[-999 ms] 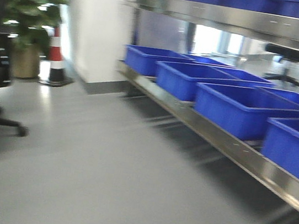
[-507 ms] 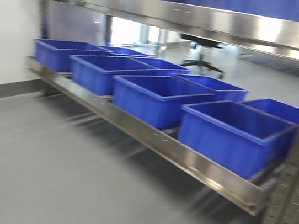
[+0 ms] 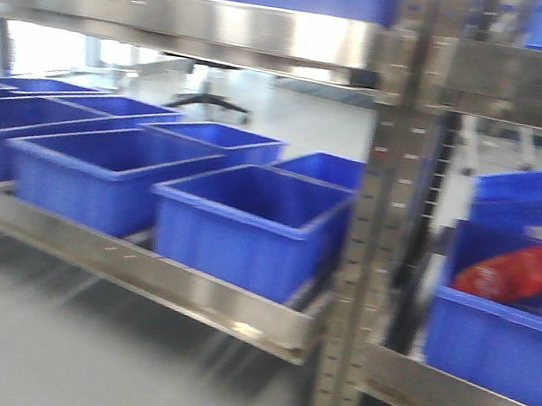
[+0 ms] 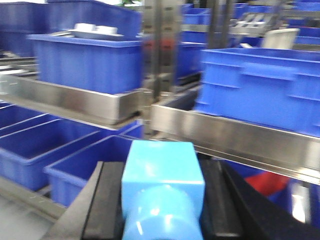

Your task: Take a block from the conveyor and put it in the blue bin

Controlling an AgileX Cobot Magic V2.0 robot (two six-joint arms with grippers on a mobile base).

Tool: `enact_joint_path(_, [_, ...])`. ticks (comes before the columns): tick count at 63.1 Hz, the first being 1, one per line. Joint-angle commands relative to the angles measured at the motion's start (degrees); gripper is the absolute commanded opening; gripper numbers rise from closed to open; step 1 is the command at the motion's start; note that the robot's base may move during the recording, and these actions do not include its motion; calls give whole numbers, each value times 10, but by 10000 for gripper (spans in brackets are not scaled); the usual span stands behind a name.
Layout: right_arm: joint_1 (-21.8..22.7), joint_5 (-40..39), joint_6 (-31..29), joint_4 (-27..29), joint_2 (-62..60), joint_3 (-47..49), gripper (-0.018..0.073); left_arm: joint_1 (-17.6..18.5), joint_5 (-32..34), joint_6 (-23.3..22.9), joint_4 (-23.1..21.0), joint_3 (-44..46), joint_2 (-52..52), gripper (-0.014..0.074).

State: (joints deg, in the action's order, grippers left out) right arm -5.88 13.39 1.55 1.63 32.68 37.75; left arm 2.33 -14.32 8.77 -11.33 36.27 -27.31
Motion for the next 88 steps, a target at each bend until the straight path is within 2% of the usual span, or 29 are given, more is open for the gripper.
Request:
enact_joint_path(1, [0, -14, -1, -3, -3, 0, -162, 3, 8, 0, 0, -1, 3, -111])
enact_joint_path(88, [0, -14, -1, -3, -3, 0, -162, 3, 8, 0, 0, -1, 3, -111])
